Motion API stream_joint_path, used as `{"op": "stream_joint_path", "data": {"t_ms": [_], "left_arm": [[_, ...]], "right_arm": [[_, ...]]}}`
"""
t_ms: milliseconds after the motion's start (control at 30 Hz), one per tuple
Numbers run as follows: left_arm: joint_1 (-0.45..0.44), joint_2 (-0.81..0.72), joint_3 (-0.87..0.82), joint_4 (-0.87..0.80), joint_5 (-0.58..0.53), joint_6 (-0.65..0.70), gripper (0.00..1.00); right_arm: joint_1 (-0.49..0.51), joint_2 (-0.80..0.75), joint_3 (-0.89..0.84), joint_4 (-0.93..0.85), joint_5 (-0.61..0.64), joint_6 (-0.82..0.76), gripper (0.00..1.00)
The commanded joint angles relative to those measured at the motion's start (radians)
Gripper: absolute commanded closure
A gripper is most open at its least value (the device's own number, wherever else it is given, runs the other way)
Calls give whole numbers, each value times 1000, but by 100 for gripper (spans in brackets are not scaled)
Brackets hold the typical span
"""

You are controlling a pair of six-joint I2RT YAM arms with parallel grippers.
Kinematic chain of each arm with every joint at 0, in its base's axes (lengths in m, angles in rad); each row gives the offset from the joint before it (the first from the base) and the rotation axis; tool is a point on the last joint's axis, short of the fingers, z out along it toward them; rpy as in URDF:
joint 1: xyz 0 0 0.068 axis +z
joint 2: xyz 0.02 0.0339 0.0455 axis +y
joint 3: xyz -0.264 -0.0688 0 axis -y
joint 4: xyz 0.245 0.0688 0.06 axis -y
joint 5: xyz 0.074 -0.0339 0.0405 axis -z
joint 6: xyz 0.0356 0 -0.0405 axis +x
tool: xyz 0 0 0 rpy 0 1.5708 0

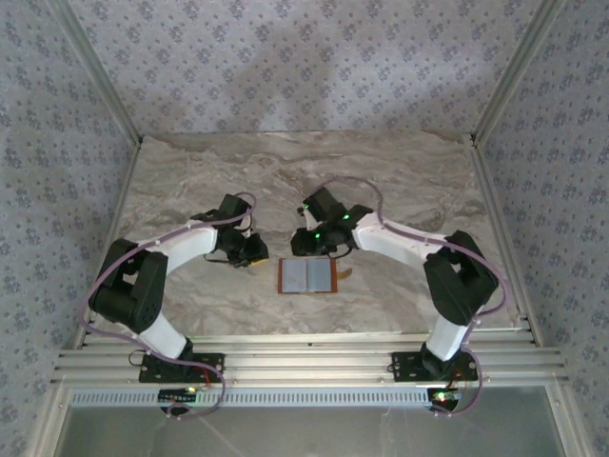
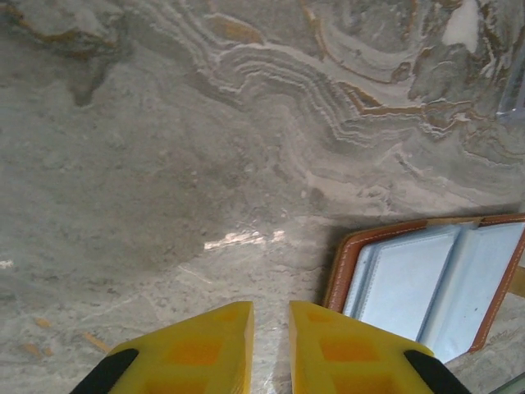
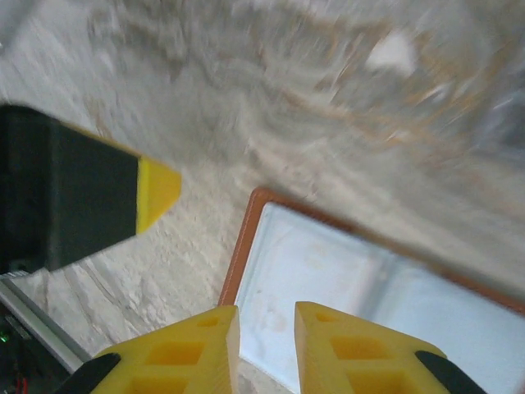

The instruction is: Take the credit cards out of the card holder

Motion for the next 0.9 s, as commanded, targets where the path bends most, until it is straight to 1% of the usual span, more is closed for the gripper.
{"op": "stream_joint_path", "data": {"t_ms": [0, 133, 267, 600, 733, 867], "left_arm": [[12, -20, -20, 3, 30, 13, 80], [25, -35, -40, 3, 33, 17, 80], [31, -52, -55, 7, 35, 19, 80], [35, -69, -67, -9, 35, 31, 80], [35, -77, -72, -17, 33, 39, 80], [37, -76, -71, -18, 32, 41, 80]], "right_arm": [[36, 65, 45, -27, 5, 84, 73], [64, 121, 81, -70, 47, 97, 71], [100, 176, 154, -181, 160, 87, 68], [169, 310, 333, -402, 317, 76, 61], [185, 343, 362, -433, 344, 76, 58], [186, 369, 353, -425, 331, 77, 58]]}}
